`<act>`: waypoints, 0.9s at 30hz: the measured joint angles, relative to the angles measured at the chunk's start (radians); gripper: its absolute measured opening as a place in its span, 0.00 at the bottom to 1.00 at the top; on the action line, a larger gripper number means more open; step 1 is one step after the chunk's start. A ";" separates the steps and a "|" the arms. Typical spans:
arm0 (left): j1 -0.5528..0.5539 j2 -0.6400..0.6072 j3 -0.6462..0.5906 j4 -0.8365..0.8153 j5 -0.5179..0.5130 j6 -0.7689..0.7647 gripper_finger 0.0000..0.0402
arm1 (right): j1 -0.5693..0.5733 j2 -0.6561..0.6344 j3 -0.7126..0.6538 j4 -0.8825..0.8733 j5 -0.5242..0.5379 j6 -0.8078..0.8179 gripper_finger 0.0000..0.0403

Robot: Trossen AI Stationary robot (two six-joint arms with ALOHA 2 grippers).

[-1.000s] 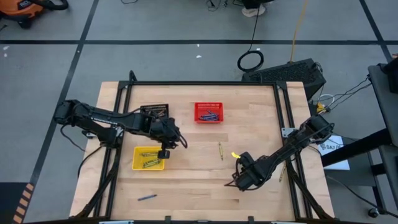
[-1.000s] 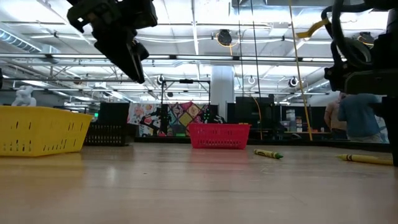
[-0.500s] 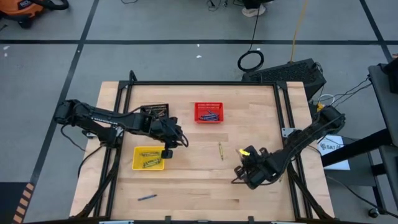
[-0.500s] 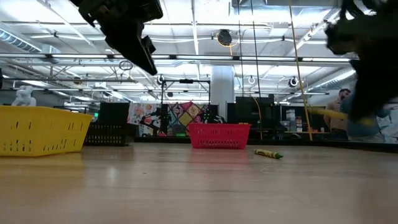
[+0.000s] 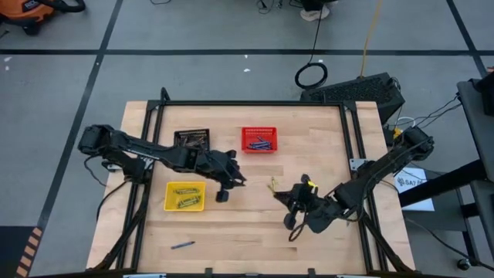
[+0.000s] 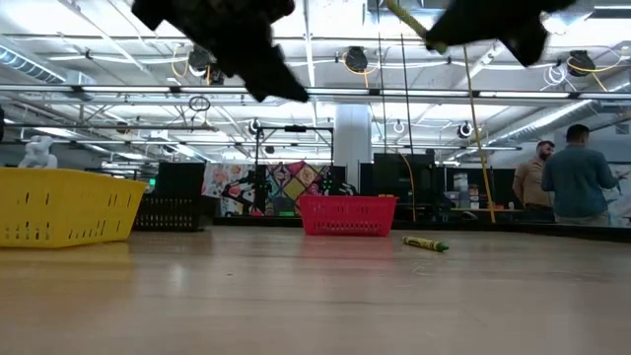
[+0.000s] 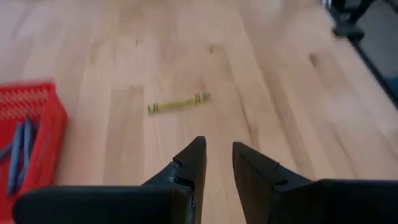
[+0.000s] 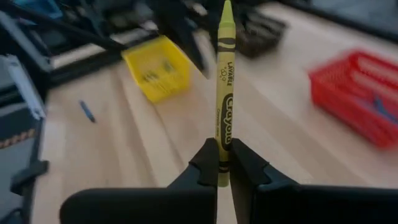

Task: Sort crayons
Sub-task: Put the light green crayon into the yellow bin

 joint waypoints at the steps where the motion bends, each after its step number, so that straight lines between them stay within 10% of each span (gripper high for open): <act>1: 0.000 0.014 0.000 0.038 0.000 0.000 0.21 | -0.004 -0.001 0.001 0.050 0.000 -0.060 0.00; 9: 0.000 0.040 0.000 0.234 0.022 0.000 0.21 | -0.046 -0.003 0.000 0.247 -0.005 -0.344 0.00; 27: 0.001 0.038 0.002 0.486 0.073 -0.077 0.21 | -0.111 -0.003 0.000 0.329 -0.090 -0.427 0.00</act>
